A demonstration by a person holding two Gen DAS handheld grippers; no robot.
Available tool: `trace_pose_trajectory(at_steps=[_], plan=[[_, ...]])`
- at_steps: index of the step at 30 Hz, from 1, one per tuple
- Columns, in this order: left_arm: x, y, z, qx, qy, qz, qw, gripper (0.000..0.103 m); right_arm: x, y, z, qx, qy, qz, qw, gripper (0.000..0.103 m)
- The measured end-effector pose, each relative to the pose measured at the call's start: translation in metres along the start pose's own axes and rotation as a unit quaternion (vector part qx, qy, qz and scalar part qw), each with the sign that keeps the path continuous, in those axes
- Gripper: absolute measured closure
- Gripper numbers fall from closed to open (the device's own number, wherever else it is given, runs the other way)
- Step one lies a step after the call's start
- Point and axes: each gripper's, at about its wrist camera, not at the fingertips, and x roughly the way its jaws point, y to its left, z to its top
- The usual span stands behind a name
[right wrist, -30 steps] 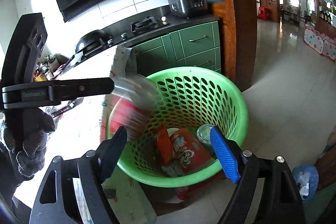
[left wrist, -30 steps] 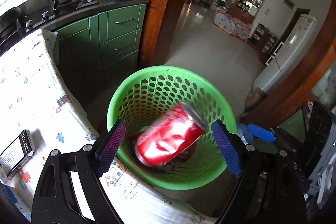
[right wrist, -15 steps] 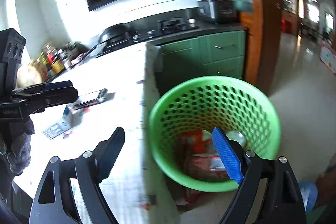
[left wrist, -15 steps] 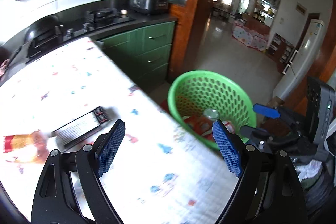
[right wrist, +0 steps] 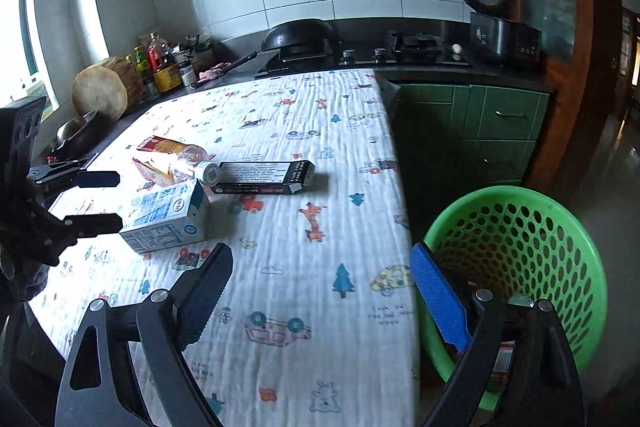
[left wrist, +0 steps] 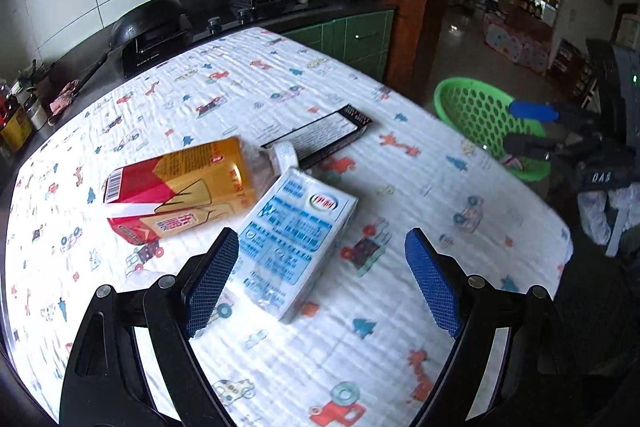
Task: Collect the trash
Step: 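Grasp the white-blue Yili milk carton with the left tool while the right tool grasps the black box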
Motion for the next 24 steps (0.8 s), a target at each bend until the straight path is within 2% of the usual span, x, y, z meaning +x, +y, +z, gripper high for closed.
trace_pose_trajectory(at_steps=[4, 11, 19, 21, 23, 24], plan=[[0.011, 0.012, -0.010, 0.018, 0.018, 0.010, 0.9996, 0.017, 0.013, 0.013, 0.006, -0.010, 0.008, 0.010, 1.000, 0.016], [0.036, 0.016, -0.005, 0.047, 0.042, -0.006, 0.9980, 0.014, 0.033, 0.025, 0.017, -0.037, 0.028, 0.019, 0.999, 0.016], [0.047, 0.014, 0.000, 0.056, 0.045, -0.014, 0.9973, 0.015, 0.063, 0.036, 0.037, -0.097, 0.049, 0.029, 0.994, 0.015], [0.050, 0.013, 0.000, 0.060, 0.045, -0.012, 0.9971, 0.016, 0.071, 0.036, 0.042, -0.109, 0.056, 0.034, 0.992, 0.015], [0.050, 0.012, -0.002, 0.065, 0.044, -0.009, 0.9969, 0.027, 0.080, 0.037, 0.046, -0.122, 0.065, 0.039, 0.990, 0.015], [0.049, 0.012, -0.003, 0.066, 0.043, -0.007, 0.9969, 0.027, 0.084, 0.037, 0.049, -0.132, 0.068, 0.040, 0.988, 0.015]])
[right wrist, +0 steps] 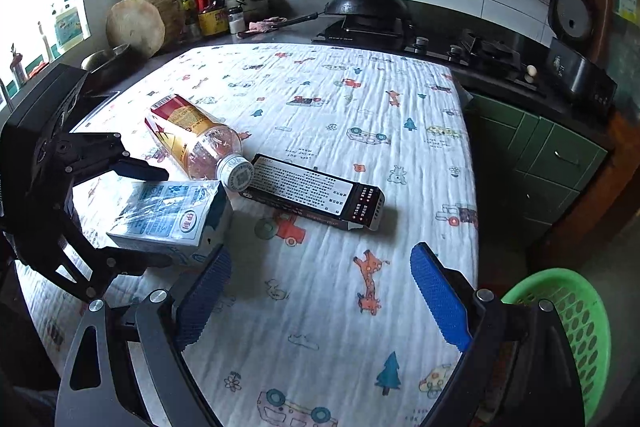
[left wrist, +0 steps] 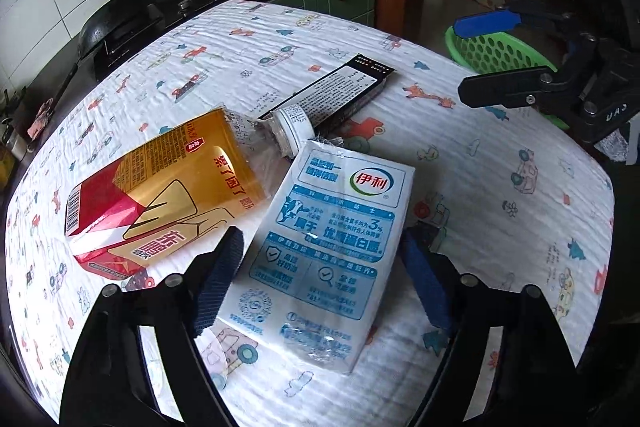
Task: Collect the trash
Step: 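Grasp the white-blue Yili milk carton with the left tool while the right tool grasps the black box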
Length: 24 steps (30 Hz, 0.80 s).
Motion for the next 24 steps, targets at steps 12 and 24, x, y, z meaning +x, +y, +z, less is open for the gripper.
trace_pose_trajectory(at_steps=[12, 24], plan=[[-0.034, 0.005, -0.039, -0.033, 0.020, 0.026, 0.9989, 0.035, 0.066, 0.013, 0.036, -0.130, 0.058, 0.021, 0.990, 0.015], [-0.051, 0.021, -0.065, -0.070, 0.018, 0.027, 0.9970, 0.035, 0.122, 0.040, 0.056, -0.219, 0.108, 0.075, 0.967, 0.015]])
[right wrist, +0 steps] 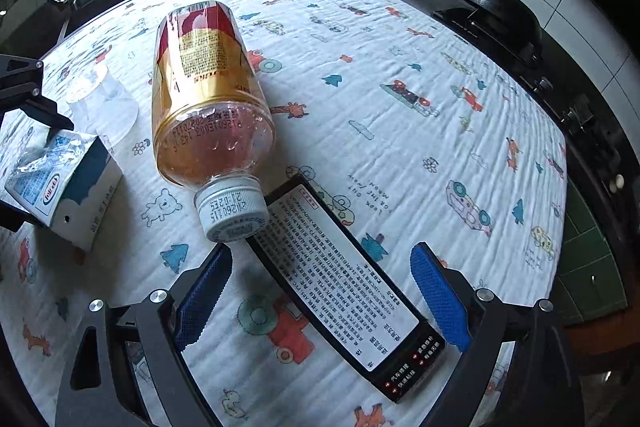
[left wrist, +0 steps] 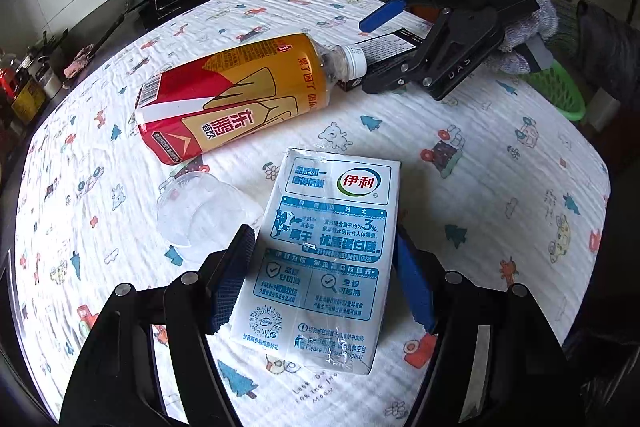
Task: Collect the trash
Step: 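Grasp the white-blue Yili milk carton with the left tool while the right tool grasps the black box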
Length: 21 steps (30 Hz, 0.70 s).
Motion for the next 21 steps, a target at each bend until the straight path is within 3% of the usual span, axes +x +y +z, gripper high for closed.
trace_pose_trajectory(at_steps=[7, 9, 12, 21], plan=[[0.002, 0.004, 0.003, -0.009, 0.000, -0.009, 0.9999, 0.035, -0.002, -0.007, -0.008, 0.021, 0.003, 0.022, 1.000, 0.024], [0.002, 0.007, 0.003, -0.018, 0.000, -0.014, 0.9997, 0.034, -0.006, -0.006, -0.010, 0.025, 0.002, 0.022, 0.999, 0.034], [0.002, 0.010, 0.003, -0.027, -0.001, -0.019, 0.9995, 0.033, -0.011, -0.006, -0.015, 0.036, 0.002, 0.019, 0.999, 0.040], [0.010, 0.015, 0.007, -0.041, 0.007, -0.028, 0.9987, 0.028, -0.004, -0.005, -0.011, 0.057, -0.012, 0.039, 0.998, 0.037]])
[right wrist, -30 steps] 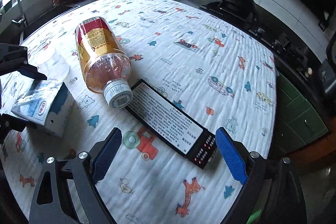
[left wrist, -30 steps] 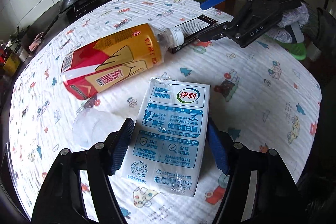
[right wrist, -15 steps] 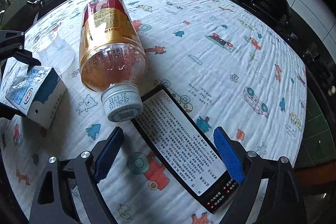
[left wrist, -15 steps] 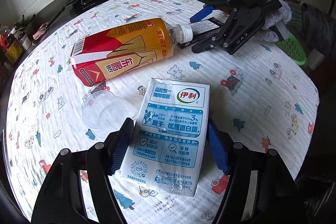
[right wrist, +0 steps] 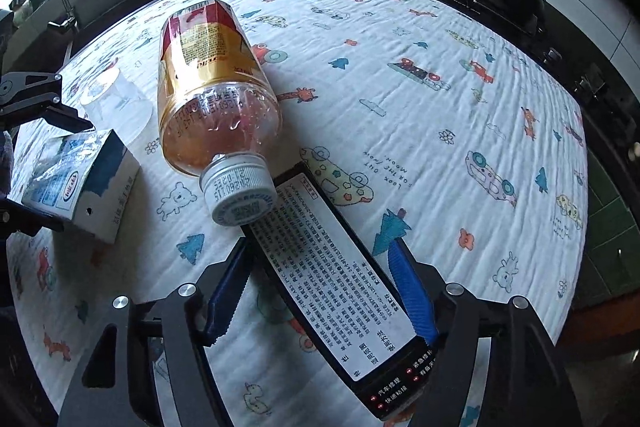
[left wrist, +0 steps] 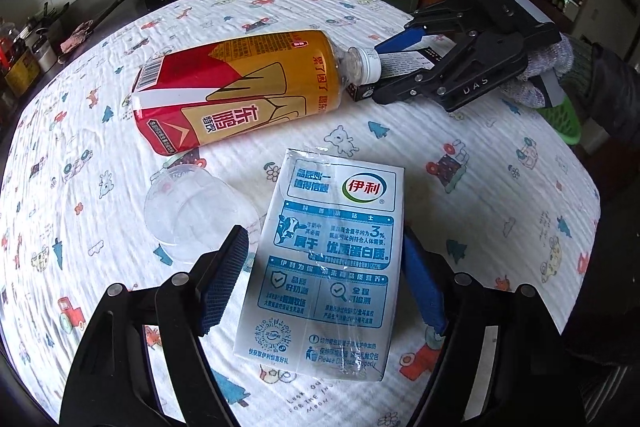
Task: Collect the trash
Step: 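Grasp the white-blue Yili milk carton with the left tool while the right tool grasps the black box, then carry the black box into the basket with the right tool while the left tool drops the carton there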
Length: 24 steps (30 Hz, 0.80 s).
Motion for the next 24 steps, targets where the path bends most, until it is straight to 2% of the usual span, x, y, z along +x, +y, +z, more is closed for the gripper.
trace_pose_trajectory(at_steps=[2, 4, 6, 10, 14, 19, 21, 24], plan=[[0.003, -0.001, 0.001, 0.002, 0.002, -0.001, 1.0000, 0.029, -0.002, 0.001, -0.002, 0.000, -0.002, -0.001, 1.000, 0.040], [0.006, -0.003, 0.001, 0.000, 0.006, -0.003, 1.0000, 0.035, -0.006, 0.003, -0.006, 0.003, 0.000, -0.002, 1.000, 0.044], [0.006, -0.005, 0.002, -0.004, 0.003, 0.002, 1.0000, 0.035, -0.011, 0.005, -0.012, 0.010, 0.003, -0.007, 1.000, 0.051], [0.004, -0.023, 0.001, 0.002, -0.002, 0.013, 0.9999, 0.036, -0.022, 0.011, -0.030, 0.028, 0.003, -0.019, 0.999, 0.053], [0.001, -0.055, -0.001, 0.033, -0.015, 0.022, 0.9991, 0.036, -0.034, 0.015, -0.049, 0.057, -0.003, -0.027, 0.998, 0.053], [-0.003, -0.087, -0.002, 0.043, -0.032, 0.000, 0.9986, 0.036, -0.053, 0.020, -0.072, 0.090, -0.021, -0.029, 0.995, 0.053], [-0.002, -0.094, -0.002, 0.040, -0.035, -0.017, 0.9984, 0.036, -0.063, 0.020, -0.082, 0.105, -0.030, -0.039, 0.993, 0.053], [-0.001, -0.101, 0.000, 0.039, -0.038, -0.025, 0.9982, 0.036, -0.083, 0.011, -0.097, 0.136, -0.047, -0.056, 0.988, 0.053]])
